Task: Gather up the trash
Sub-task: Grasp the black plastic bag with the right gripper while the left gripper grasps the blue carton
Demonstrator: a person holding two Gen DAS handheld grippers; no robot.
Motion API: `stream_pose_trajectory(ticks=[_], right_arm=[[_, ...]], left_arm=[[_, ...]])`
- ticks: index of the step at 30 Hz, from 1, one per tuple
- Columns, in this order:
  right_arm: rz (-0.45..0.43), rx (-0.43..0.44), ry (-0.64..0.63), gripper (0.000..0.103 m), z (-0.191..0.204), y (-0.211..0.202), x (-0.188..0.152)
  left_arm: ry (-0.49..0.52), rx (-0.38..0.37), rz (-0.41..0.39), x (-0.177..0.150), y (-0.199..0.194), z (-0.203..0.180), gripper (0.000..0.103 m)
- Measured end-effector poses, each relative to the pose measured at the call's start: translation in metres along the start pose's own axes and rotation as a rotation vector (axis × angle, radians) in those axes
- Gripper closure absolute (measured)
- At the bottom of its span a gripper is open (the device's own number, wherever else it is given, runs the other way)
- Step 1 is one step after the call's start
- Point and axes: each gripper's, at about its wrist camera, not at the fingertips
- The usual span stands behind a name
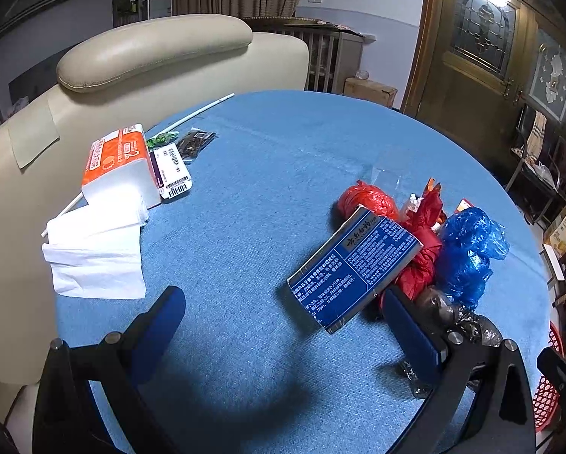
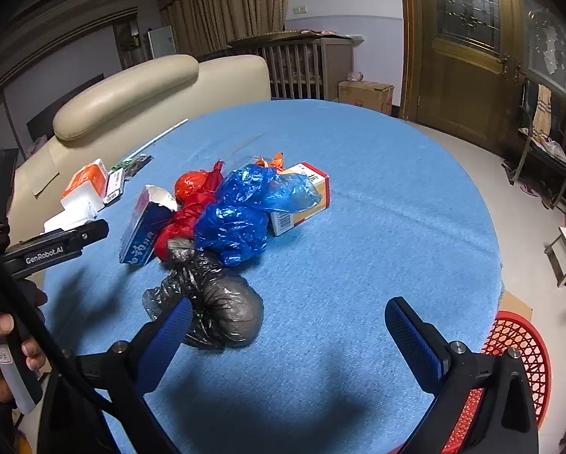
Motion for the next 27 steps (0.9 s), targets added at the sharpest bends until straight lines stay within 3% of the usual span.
stream_pose_trajectory(ticks=[27], right_arm=[[0.013, -0.006, -0.019, 0.0, 0.0066, 0.0038, -0.0028]], left_arm=[[0.002, -0.022, 0.016, -0.0061, 0.0023, -0.002, 0.0]])
Point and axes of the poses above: each gripper's, at about its wrist camera, not at the fingertips, and y roughly the way its jaws point, z to its left, x to its top, and after that the axes turned 14 degrees about -x, right-handed
